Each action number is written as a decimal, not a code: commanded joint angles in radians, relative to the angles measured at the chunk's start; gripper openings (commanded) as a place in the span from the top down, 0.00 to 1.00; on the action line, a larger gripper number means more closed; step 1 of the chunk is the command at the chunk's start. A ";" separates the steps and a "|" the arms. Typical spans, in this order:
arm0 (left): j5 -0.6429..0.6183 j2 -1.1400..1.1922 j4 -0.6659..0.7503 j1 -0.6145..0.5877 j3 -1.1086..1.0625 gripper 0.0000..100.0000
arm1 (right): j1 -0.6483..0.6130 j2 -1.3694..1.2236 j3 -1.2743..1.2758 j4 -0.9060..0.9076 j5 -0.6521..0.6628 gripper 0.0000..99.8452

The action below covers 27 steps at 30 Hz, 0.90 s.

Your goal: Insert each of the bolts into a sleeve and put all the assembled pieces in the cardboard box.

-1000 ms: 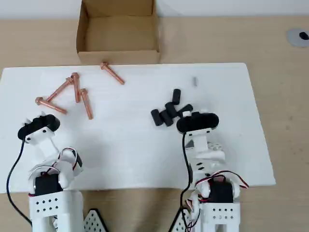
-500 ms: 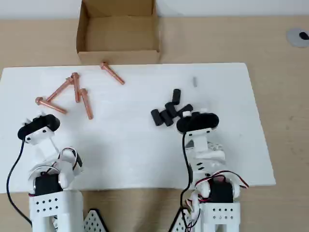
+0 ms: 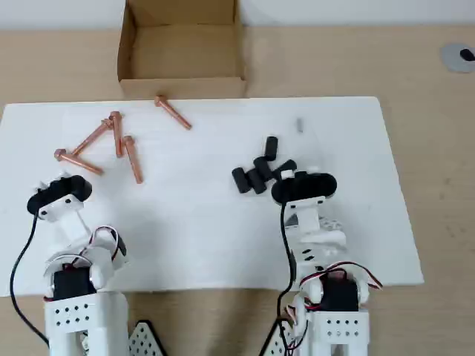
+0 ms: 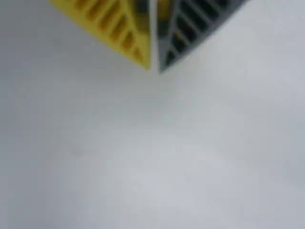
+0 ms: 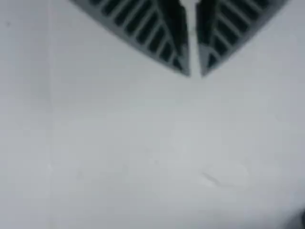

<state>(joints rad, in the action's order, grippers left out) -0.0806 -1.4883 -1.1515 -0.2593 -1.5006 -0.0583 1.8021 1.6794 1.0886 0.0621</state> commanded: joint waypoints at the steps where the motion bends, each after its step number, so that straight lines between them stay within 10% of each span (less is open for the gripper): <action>1: -0.005 0.005 -0.005 -0.051 0.167 0.99 | 0.019 0.119 -0.101 0.000 0.005 0.99; 13: -0.029 0.581 -0.311 -0.055 0.819 0.99 | 0.062 -0.019 -0.303 0.029 0.011 0.99; 27: -0.404 1.446 -0.519 -0.046 1.287 0.99 | 0.131 -1.063 -1.069 0.262 0.009 0.99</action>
<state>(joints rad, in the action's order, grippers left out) -0.4519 -0.0721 -1.6640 -0.3084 -0.2931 0.0629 0.9597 0.8293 1.2405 0.0621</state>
